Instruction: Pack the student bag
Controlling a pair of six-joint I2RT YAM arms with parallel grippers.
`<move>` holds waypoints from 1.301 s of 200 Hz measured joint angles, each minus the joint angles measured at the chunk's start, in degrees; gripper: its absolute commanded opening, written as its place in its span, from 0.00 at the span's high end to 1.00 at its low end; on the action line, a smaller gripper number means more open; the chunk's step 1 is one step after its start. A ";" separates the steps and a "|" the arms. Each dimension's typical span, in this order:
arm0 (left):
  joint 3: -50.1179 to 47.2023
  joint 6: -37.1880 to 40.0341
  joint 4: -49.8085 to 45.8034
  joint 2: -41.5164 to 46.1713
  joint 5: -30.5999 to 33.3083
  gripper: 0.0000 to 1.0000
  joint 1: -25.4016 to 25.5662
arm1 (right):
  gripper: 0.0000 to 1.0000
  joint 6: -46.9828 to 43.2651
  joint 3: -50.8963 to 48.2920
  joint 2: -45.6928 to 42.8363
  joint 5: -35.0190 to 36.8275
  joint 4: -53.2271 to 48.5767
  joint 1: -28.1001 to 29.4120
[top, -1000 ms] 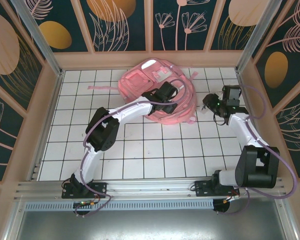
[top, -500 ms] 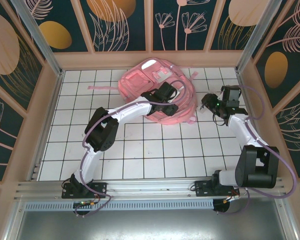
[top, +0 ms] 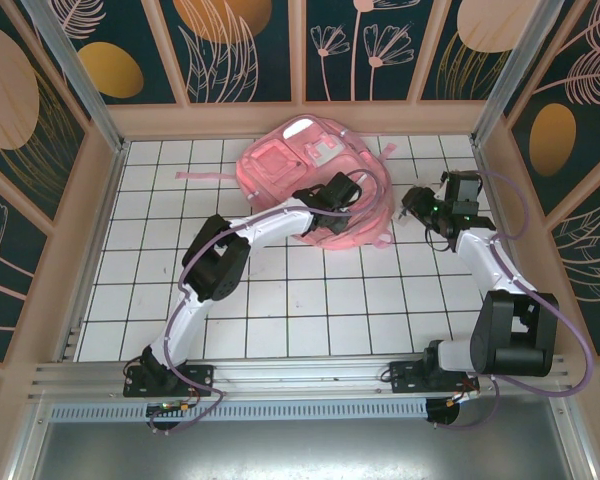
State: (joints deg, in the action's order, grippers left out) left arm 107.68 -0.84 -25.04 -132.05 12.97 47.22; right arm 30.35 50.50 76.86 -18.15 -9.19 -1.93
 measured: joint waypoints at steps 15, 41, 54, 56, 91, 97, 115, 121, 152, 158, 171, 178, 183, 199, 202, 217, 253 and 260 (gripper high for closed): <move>-0.02 -0.85 -0.11 0.48 -0.04 1.00 -0.02 | 0.64 0.02 0.00 0.00 0.00 0.04 0.07; -0.33 -2.45 -0.68 3.67 -1.01 1.00 -0.33 | 0.64 0.42 0.00 0.02 -0.13 0.68 0.83; -0.33 -4.04 -0.90 5.97 -2.47 1.00 -0.94 | 0.64 1.11 0.00 0.28 -0.44 1.75 1.88; -0.33 -4.42 -0.92 6.45 -2.75 1.00 -1.14 | 0.64 1.16 0.02 0.39 -0.55 2.01 2.08; -1.88 -10.32 -0.50 12.11 -10.40 1.00 -5.60 | 0.64 4.83 1.01 4.87 -2.43 7.13 6.43; -2.36 -11.21 -0.42 12.81 -11.65 1.00 -6.36 | 0.64 5.88 1.18 5.95 -2.89 8.39 7.19; -3.41 -13.44 -0.07 13.94 -14.75 1.00 -7.87 | 0.64 9.18 1.97 9.42 -4.28 12.48 9.33; -3.63 -14.14 0.13 14.05 -15.65 1.00 -8.11 | 0.64 10.56 2.56 10.86 -4.74 13.90 10.19; -5.46 -17.35 2.54 14.45 -18.10 1.00 -8.35 | 0.64 15.74 7.48 18.56 -5.95 19.06 14.64; -5.79 -18.01 3.13 14.51 -18.51 1.00 -8.52 | 0.64 16.85 8.39 19.69 -5.95 19.87 15.17; -6.54 -19.45 4.98 14.80 -19.30 1.00 -8.81 | 0.57 19.93 9.94 22.34 -6.47 22.58 16.06; -6.97 -20.26 6.05 14.91 -19.82 1.00 -8.92 | 0.45 21.79 10.32 23.65 -7.30 24.37 16.31; -7.21 -20.61 6.54 14.93 -20.06 1.00 -8.96 | 0.38 22.86 10.49 24.65 -7.85 25.81 16.46; -8.20 -22.12 7.93 15.13 -20.41 1.00 -8.98 | 0.24 26.01 10.73 27.10 -9.14 28.41 16.72; -8.31 -22.43 8.09 15.13 -20.46 1.00 -8.98 | 0.24 26.05 10.73 27.26 -9.40 28.68 16.72; -8.98 -23.34 9.01 15.45 -20.44 1.00 -8.98 | 0.28 26.75 10.60 27.12 -9.40 28.96 16.72; -10.80 -24.59 10.54 17.25 -20.72 1.00 -9.11 | 0.57 24.11 9.09 23.56 -7.39 28.24 17.18; -10.91 -24.81 10.71 17.38 -21.09 1.00 -9.09 | 0.66 23.76 8.81 23.08 -7.06 28.33 17.31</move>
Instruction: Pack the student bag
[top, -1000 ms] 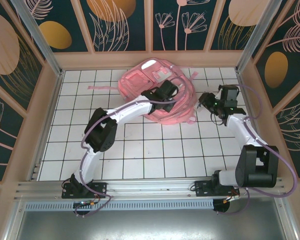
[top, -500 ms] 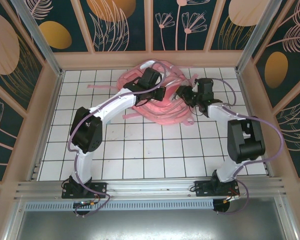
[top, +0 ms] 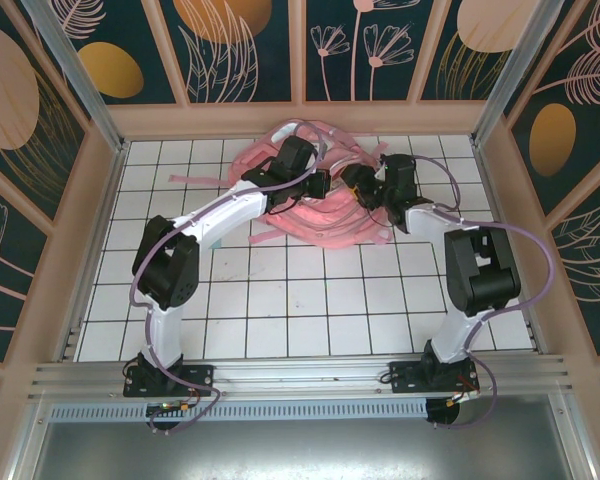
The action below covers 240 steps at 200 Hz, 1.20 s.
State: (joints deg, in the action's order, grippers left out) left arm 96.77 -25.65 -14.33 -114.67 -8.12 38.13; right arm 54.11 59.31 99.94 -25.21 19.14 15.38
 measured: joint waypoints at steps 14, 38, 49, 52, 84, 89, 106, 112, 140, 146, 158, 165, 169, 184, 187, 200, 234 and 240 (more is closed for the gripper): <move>-0.02 -0.39 0.42 0.11 -1.03 1.00 0.00 | 0.81 -0.31 0.02 -0.02 0.50 0.46 0.35; -0.02 -0.57 0.72 0.11 -2.69 1.00 -0.02 | 0.90 -1.38 3.74 4.02 1.27 0.22 1.68; -0.02 -0.59 0.87 0.11 -2.99 1.00 -0.02 | 0.90 -1.64 7.61 7.58 1.16 -0.11 2.75; -0.02 -0.59 0.96 0.13 -2.99 1.00 -0.07 | 0.90 -1.70 8.48 8.46 1.05 -0.07 3.02; -0.26 -0.59 1.27 0.55 -1.97 0.87 -1.07 | 0.82 -3.04 11.85 11.15 0.70 -0.13 3.91; -0.48 -0.83 1.33 0.66 -1.90 0.84 -1.07 | 0.79 -3.50 11.39 10.80 0.68 -0.13 3.91; -1.68 -1.68 2.27 1.29 -1.99 0.76 -1.31 | 0.67 -4.85 7.43 7.17 1.20 -1.95 3.58; -2.12 -2.27 3.02 1.62 -2.01 0.75 -1.44 | 0.60 -5.68 5.55 5.11 1.42 -3.63 3.28; -3.69 -3.63 5.99 3.80 -1.77 0.46 -2.51 | 0.32 -11.56 0.81 -5.92 5.07 -13.75 1.53; -3.91 -3.89 6.40 4.28 -1.53 0.37 -2.69 | 0.26 -12.98 0.72 -8.26 6.16 -15.82 1.44; -4.57 -4.76 6.97 5.42 -0.31 0.17 -3.04 | 0.03 -16.06 0.74 -13.00 8.79 -19.12 1.55; -5.25 -4.85 7.15 6.25 0.70 0.05 -3.23 | 0.01 -17.40 0.81 -15.61 10.73 -21.00 1.64; -5.79 -4.85 7.28 6.84 1.44 0.02 -3.32 | 0.01 -18.23 0.81 -17.00 12.11 -21.99 1.66; -9.31 -5.11 7.23 10.16 5.38 0.01 -3.45 | 0.01 -20.33 0.81 -21.03 15.47 -24.52 1.51; -10.27 -5.07 7.26 11.06 6.23 0.01 -3.58 | 0.01 -20.63 0.72 -21.68 15.98 -24.63 1.29; -14.84 -5.11 7.10 15.06 10.05 0.01 -3.89 | 0.01 -21.22 -0.15 -23.89 16.90 -24.57 0.04; -29.40 -6.88 7.72 27.36 19.56 0.01 -8.52 | 0.01 -22.25 -4.35 -27.58 16.87 -24.41 -6.38; -31.34 -7.26 7.58 28.79 20.98 0.01 -9.73 | 0.01 -22.53 -4.66 -27.67 17.00 -24.48 -6.95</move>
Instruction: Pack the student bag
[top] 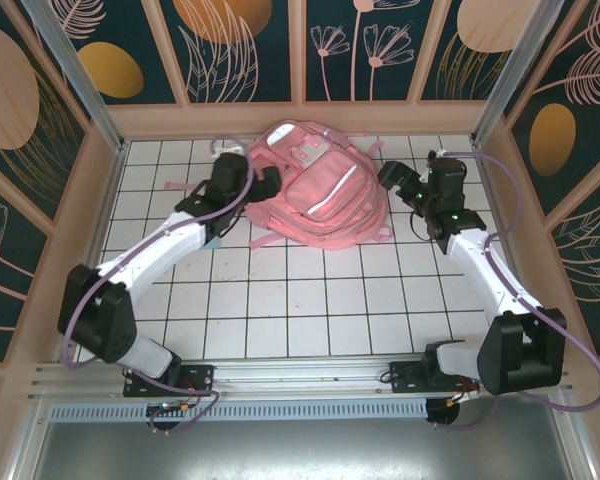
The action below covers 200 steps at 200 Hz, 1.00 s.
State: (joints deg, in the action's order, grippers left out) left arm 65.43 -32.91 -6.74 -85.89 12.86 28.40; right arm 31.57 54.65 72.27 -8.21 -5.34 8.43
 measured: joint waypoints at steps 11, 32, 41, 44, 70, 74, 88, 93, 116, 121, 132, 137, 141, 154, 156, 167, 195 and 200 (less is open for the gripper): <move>-3.02 -0.63 0.02 1.64 2.43 0.01 -2.27 | 0.01 -0.57 -0.07 0.00 0.22 -0.31 -0.13; -7.28 -1.31 -1.42 1.92 6.01 0.01 -6.25 | 0.01 -1.44 -0.07 0.00 0.24 -0.66 -0.07; -8.63 -1.29 -2.54 1.53 6.99 0.01 -7.63 | 0.01 -1.49 -0.07 0.11 0.17 -0.90 -0.07; -9.18 -1.31 -2.69 1.44 7.17 0.01 -8.09 | 0.01 -1.49 -0.07 0.15 0.17 -0.92 -0.09; -12.87 -1.18 -4.44 -0.07 6.62 0.01 -11.69 | 0.01 -1.44 -0.11 1.18 -0.09 -0.94 0.55; -13.16 -0.94 -4.68 -0.66 6.10 0.01 -12.22 | 0.01 -1.42 -0.15 1.40 -0.20 -0.94 0.72; -13.35 0.07 -5.22 -3.10 4.39 0.01 -13.62 | 0.01 -1.27 -0.20 2.36 -0.17 -1.05 1.53; -13.33 0.37 -5.29 -4.00 3.87 0.01 -13.88 | 0.01 -1.27 -0.20 2.71 -0.13 -1.05 1.81; -13.14 2.36 -5.95 -8.90 1.03 0.01 -14.25 | 0.01 -1.27 -0.20 3.82 0.57 -1.53 3.32; -13.14 2.69 -6.01 -9.79 0.07 0.01 -14.36 | 0.01 -1.29 -0.20 3.93 0.74 -1.62 3.69; -13.14 3.34 -6.19 -11.23 -1.92 0.01 -14.73 | 0.01 -1.29 -0.20 4.04 1.18 -1.81 4.31; -13.09 3.63 -6.40 -11.91 -2.67 0.01 -15.06 | 0.01 -1.29 -0.20 4.04 1.38 -1.84 4.61; -13.03 3.80 -6.58 -12.31 -3.10 0.01 -15.32 | 0.01 -1.29 -0.20 4.04 1.57 -1.86 4.83; -12.81 4.61 -6.78 -13.77 -3.98 0.01 -16.28 | 0.01 -1.31 -0.17 4.04 2.23 -1.86 5.38; -12.74 4.68 -6.75 -13.94 -4.07 0.01 -16.46 | 0.01 -1.31 -0.17 4.07 2.27 -1.86 5.46; -12.17 4.90 -6.93 -14.19 -4.94 0.01 -16.96 | 0.01 -1.31 -0.17 4.15 2.45 -1.88 5.66; -10.86 5.66 -7.91 -15.32 -5.60 0.12 -17.75 | 0.01 -1.36 0.20 4.90 2.86 -2.21 5.92; -10.78 5.97 -8.17 -15.32 -5.62 0.16 -17.81 | 0.01 -1.36 0.22 5.01 2.91 -2.25 5.92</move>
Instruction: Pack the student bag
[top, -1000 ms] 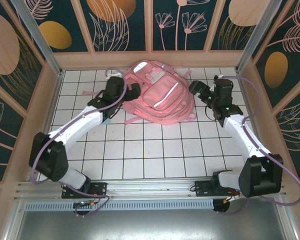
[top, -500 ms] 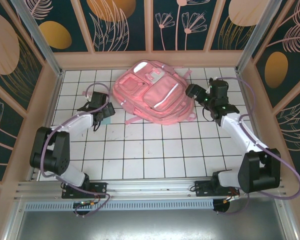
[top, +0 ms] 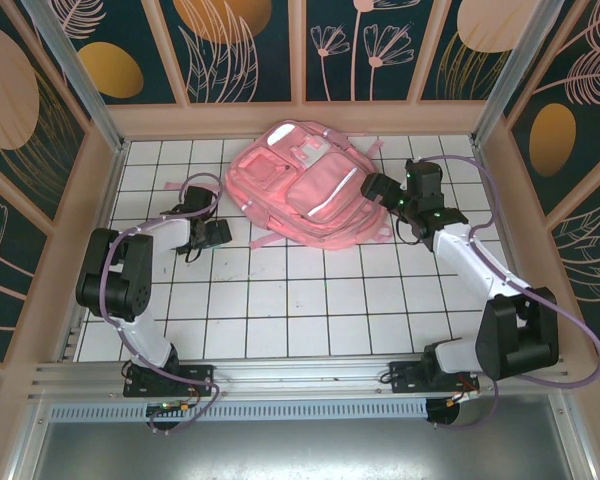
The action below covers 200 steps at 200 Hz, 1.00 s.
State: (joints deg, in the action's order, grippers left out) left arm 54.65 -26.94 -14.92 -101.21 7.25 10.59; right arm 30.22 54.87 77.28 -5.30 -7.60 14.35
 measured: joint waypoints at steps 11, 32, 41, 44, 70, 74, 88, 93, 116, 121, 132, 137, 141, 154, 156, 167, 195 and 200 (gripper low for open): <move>0.02 0.55 -0.35 0.00 0.13 0.24 -0.22 | 0.01 -0.09 0.02 0.13 0.28 0.00 0.02; 0.00 1.25 -0.37 0.02 0.17 0.42 -0.85 | 0.01 -0.11 0.04 0.15 0.94 0.00 0.02; 0.00 1.01 -0.26 0.02 0.24 0.48 -1.14 | 0.01 -0.11 0.07 0.15 1.01 0.00 0.02; 0.00 1.33 -0.24 0.02 0.22 0.50 -1.18 | 0.01 -0.09 0.07 0.15 1.01 0.00 0.04; -0.02 1.07 -0.02 0.22 0.02 0.61 -1.42 | 0.01 -0.11 0.35 0.57 0.96 0.07 0.72; -0.02 1.11 0.07 0.24 -0.28 0.62 -1.44 | 0.01 -0.11 0.42 0.70 0.92 0.07 0.90; -0.11 0.24 0.70 0.63 -2.67 0.59 -1.38 | 0.03 -0.11 0.52 1.29 0.07 0.50 2.10; -0.24 -0.31 0.92 0.96 -3.91 0.57 -1.25 | 0.04 -0.07 0.52 1.53 -0.39 0.92 2.67; -0.90 -4.15 1.99 4.92 -9.44 0.54 -0.72 | 0.06 0.20 0.48 2.43 -3.30 3.98 6.58; -0.98 -5.09 2.47 5.97 -10.47 0.54 -0.70 | 0.08 0.33 0.46 2.49 -3.80 4.79 7.54; -1.05 -7.89 4.57 8.87 -13.46 0.53 -0.68 | 0.08 0.37 0.46 2.80 -4.61 6.45 9.60; -1.05 -9.05 5.70 9.94 -14.73 0.52 -0.68 | 0.08 0.33 0.46 2.97 -4.92 7.17 10.43; -1.03 -10.10 6.82 10.86 -15.87 0.52 -0.66 | 0.08 0.35 0.46 3.10 -5.03 7.63 10.99; -1.03 -13.40 10.43 12.98 -19.28 0.52 -0.55 | 0.08 0.33 0.46 3.61 -4.90 8.31 11.91; -1.03 -13.86 10.91 13.14 -19.63 0.52 -0.50 | 0.08 0.35 0.46 3.67 -4.79 8.28 11.91; -1.01 -16.31 13.64 13.88 -21.79 0.52 -0.02 | 0.08 0.33 0.46 4.22 -3.63 8.15 11.69; -0.98 -21.09 17.92 14.08 -24.61 0.52 3.85 | 0.12 -0.17 0.66 6.84 -0.48 6.54 8.50; -0.98 -21.81 18.67 14.08 -24.87 0.53 4.74 | 0.14 -0.37 0.76 7.41 -0.39 6.36 7.56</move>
State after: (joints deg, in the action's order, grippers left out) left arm 53.67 -48.75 3.75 -87.13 -17.63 15.33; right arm 29.85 55.64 84.68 -5.69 -1.23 21.91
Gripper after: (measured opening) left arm 0.477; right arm 0.890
